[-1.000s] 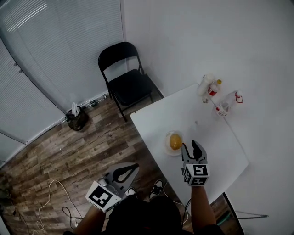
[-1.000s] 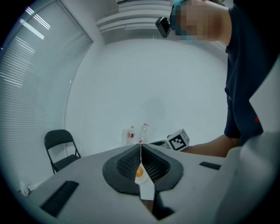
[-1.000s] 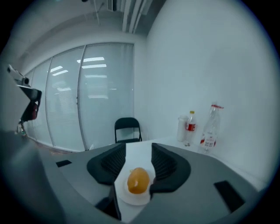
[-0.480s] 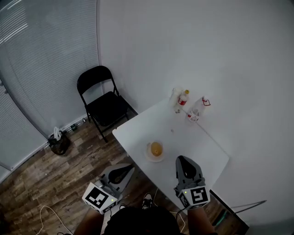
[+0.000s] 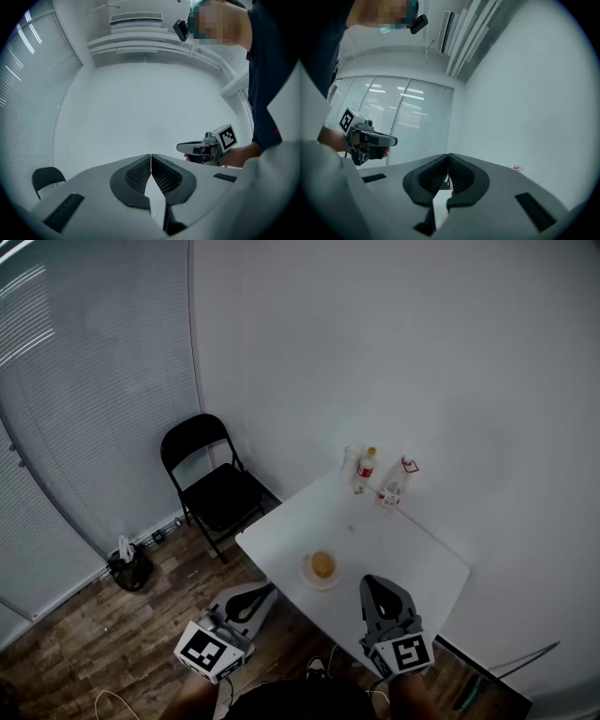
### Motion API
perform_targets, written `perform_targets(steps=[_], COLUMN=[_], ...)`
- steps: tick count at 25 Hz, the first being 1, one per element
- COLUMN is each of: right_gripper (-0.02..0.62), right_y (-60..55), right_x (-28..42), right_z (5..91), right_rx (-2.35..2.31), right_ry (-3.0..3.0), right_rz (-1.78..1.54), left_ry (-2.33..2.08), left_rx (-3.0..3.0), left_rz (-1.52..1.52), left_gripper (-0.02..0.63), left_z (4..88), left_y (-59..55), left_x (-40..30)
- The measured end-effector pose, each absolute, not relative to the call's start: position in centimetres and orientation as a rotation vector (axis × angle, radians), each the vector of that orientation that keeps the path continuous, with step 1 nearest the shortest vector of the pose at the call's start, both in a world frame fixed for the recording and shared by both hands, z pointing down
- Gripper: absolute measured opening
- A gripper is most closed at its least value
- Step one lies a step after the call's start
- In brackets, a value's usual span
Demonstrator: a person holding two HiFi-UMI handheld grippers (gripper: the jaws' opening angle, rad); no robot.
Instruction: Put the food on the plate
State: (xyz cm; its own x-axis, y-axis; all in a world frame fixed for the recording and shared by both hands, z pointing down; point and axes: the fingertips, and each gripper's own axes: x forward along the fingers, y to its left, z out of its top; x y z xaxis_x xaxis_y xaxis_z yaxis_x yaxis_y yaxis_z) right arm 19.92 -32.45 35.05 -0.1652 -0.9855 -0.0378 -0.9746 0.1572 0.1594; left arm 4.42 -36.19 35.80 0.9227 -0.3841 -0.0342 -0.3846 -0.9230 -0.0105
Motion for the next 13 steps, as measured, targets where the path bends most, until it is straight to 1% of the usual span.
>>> perform_targets(steps=[13], right_gripper=[0.023], right_y=[-33.3], right_x=[19.7], right_z=[34.0], right_rx=[1.945], right_ry=[-2.366], right_rz=[-0.266], left_ry=[0.561], left_rx=[-3.04], left_rz=[0.038], left_gripper=[0.024], left_z=[36.0], left_y=[-36.4], left_x=[5.0])
